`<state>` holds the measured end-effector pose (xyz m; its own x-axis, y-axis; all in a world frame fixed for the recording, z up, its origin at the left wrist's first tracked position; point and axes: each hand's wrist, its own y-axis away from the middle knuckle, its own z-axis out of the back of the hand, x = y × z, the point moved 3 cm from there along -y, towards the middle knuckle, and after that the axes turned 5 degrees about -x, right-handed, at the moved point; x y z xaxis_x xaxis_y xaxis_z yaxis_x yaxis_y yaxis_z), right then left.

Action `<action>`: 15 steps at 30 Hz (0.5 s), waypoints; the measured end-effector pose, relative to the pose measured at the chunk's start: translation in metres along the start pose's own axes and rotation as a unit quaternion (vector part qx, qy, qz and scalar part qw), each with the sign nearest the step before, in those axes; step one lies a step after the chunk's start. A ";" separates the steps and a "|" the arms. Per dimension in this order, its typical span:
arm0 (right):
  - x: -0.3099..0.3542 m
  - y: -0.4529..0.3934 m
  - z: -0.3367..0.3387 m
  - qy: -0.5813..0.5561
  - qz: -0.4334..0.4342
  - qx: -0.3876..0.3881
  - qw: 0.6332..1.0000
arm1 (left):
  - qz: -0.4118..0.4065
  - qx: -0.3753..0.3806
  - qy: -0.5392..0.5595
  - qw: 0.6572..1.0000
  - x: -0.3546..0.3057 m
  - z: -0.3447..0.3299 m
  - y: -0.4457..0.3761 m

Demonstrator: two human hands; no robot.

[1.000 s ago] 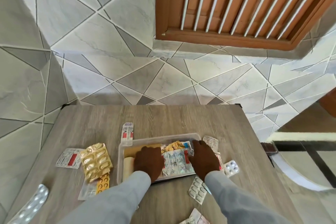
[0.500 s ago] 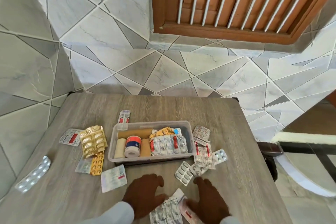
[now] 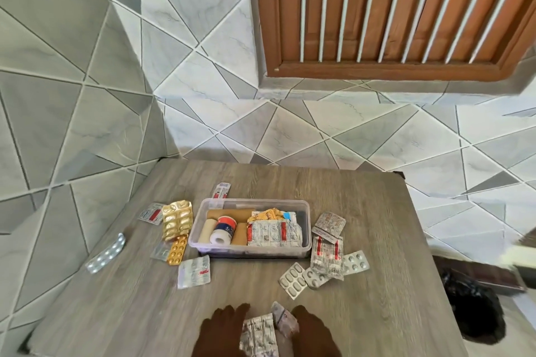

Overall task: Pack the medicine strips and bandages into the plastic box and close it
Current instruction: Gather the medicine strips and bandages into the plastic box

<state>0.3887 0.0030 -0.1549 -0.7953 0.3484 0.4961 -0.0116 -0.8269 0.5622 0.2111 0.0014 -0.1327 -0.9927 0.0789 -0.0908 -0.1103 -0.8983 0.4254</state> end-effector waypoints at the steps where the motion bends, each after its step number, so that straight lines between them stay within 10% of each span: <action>1: 0.000 0.001 0.005 -0.009 0.002 -0.004 1.000 | 0.012 -0.003 0.015 1.000 -0.001 0.003 0.000; 8: 0.012 0.003 0.047 -0.120 0.048 -0.172 0.977 | -0.016 -0.042 0.268 0.962 0.025 0.043 -0.028; 15: 0.077 -0.037 0.110 -0.236 0.075 -0.301 0.921 | 0.071 -0.123 0.557 0.818 0.043 0.117 -0.092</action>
<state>0.3949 0.1092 -0.0646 -0.4654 0.2461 0.8502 -0.3696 -0.9268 0.0659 0.1726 0.1378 -0.0707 -0.3199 -0.3536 -0.8790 0.1516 -0.9349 0.3210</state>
